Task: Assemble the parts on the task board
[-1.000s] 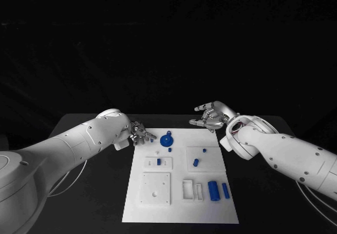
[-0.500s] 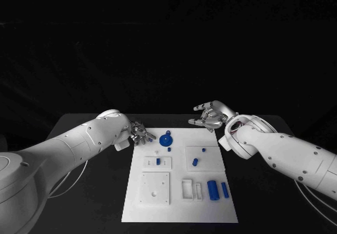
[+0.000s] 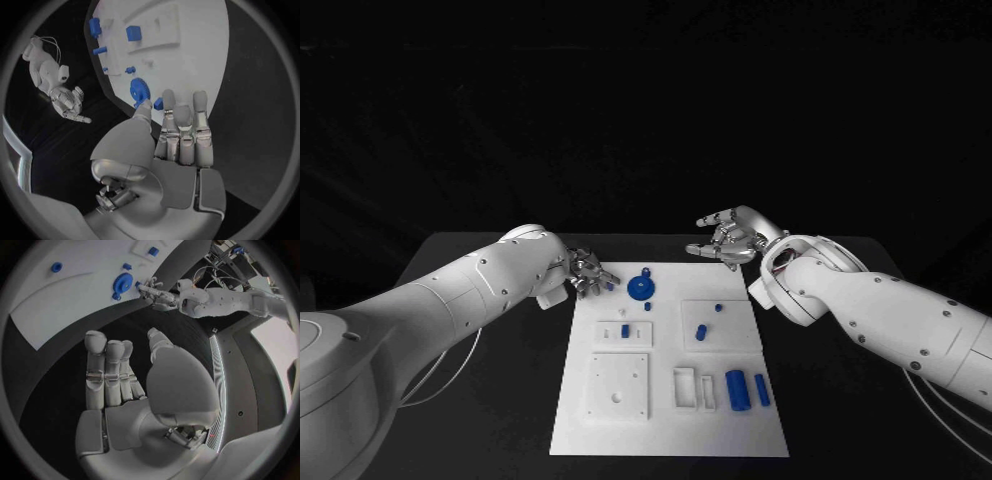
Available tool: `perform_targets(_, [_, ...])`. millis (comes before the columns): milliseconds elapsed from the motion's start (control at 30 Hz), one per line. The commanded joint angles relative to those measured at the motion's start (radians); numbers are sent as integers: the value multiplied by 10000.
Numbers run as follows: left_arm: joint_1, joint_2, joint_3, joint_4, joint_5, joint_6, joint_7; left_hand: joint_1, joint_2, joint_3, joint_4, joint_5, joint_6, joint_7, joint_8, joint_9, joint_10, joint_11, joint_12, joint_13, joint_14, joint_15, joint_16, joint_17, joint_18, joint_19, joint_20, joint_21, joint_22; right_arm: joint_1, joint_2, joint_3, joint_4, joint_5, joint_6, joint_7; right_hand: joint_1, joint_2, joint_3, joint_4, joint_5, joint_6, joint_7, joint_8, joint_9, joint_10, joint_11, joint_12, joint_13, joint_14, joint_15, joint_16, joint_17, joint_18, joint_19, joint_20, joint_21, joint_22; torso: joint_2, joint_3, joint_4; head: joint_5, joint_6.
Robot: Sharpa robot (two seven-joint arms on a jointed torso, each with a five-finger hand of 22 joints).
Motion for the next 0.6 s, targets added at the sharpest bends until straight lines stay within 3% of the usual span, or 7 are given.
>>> perform_targets(33, [1,44,3,2,213,70,102,138,230,129,-170,318,65,-48,-43,-21,-11,-13,-75,-19,-30,3,-32,8,-50,-22,36,-40,178,1,18,6,-2,-67,37,22,-34,19,30,-30,33,46,-23,2,15,40,-6,41,-11,40,-54,1,-7,155,125,8,56,567,-2,-8,11,-1,2])
perform_targets(100, [1,56,3,-9,222,98,26,331,341,256,-311,572,70,-66,-53,-35,-5,-34,-88,-27,-26,-6,-25,15,-54,-22,27,-35,180,1,21,6,-1,-67,42,21,-34,19,30,-30,33,46,-23,2,15,40,-6,41,-11,40,-54,1,-7,155,125,8,56,567,-1,-5,5,-2,8])
perform_targets(200, [1,77,3,-32,230,207,-131,543,523,409,-432,579,24,-62,-65,-43,-14,-32,-116,-43,-22,-6,-16,23,-57,-19,21,-21,185,1,24,6,-1,-67,50,18,-34,19,30,-30,33,46,-23,2,15,40,-6,41,-11,40,-54,1,-7,155,125,8,56,567,2,-2,3,4,1])
perform_targets(600, [2,124,1,-94,196,441,-458,730,821,794,-1083,747,94,-107,47,52,149,-67,-217,-111,40,-45,61,106,-55,-18,-21,167,195,1,25,6,10,-64,54,15,-49,39,39,-51,31,89,-25,4,18,44,-7,43,-5,41,-56,4,-2,150,127,5,99,573,7,11,-1,8,26])
